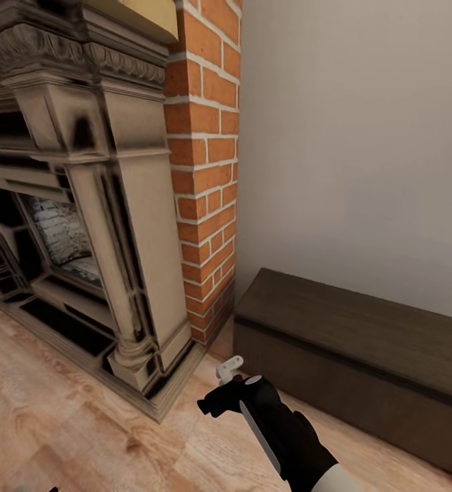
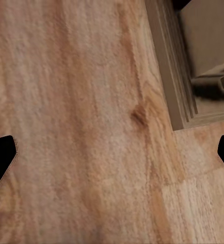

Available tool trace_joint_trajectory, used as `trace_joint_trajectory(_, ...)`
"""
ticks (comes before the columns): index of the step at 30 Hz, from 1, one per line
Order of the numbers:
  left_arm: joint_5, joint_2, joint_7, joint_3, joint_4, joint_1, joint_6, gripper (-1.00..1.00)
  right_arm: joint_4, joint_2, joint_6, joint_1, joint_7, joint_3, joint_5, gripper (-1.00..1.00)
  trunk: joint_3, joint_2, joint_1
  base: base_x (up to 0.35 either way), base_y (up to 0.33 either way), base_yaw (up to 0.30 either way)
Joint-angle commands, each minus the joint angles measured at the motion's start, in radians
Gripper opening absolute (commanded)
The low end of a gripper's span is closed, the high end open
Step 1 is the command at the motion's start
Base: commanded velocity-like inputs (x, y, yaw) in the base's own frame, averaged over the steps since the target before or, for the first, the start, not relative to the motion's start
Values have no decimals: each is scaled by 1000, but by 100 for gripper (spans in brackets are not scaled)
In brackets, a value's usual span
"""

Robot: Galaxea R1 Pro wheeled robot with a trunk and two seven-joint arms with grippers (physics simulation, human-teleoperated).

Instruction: Place each of the two pumpkins and all three candles from the living room inside a cabinet in the living room (use any cabinet), then make sure every cabinet is closed, and position the cauldron so it is next to a table in the living room.

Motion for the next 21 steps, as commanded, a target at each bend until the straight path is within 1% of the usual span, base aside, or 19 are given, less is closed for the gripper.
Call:
trace_joint_trajectory(1, 8, 0, 6, 0, -3, 0, 4, 100, -1, 0, 5, -1, 0, 0, -2, 100, 0, 0, 0, 0, 0, 233)
trace_joint_trajectory(5, 8, 0, 8, 0, -5, 0, 5, 100, -1, 0, 4, 1, -32, 2, -3, 100, 4, 0, 0, 0, 0, 246)
trace_joint_trajectory(7, 7, 0, 9, -1, -5, 0, 5, 100, -1, 0, 3, 1, -44, 9, -3, 100, 5, 0, 0, 0, 0, 194)
trace_joint_trajectory(8, 0, -1, 13, -5, -4, 0, 1, 100, -1, 0, -5, 1, -58, 25, -9, 100, 5, 0, 0, 0, 0, 56)
trace_joint_trajectory(12, -6, -1, 17, -8, 1, 0, -3, 100, -1, 0, -11, 4, -66, 33, -10, 100, 5, 0, 0, -40, 0, 29)
trace_joint_trajectory(17, -7, -2, 11, -8, 5, 0, -4, 100, -23, 0, -8, 6, -71, 47, -10, 100, 6, 0, 0, -230, 34, 30)
trace_joint_trajectory(21, -6, -1, 6, -9, 6, 0, -4, 100, -44, 0, -5, 7, -72, 53, -11, 100, 6, 0, 0, -296, 131, 178)
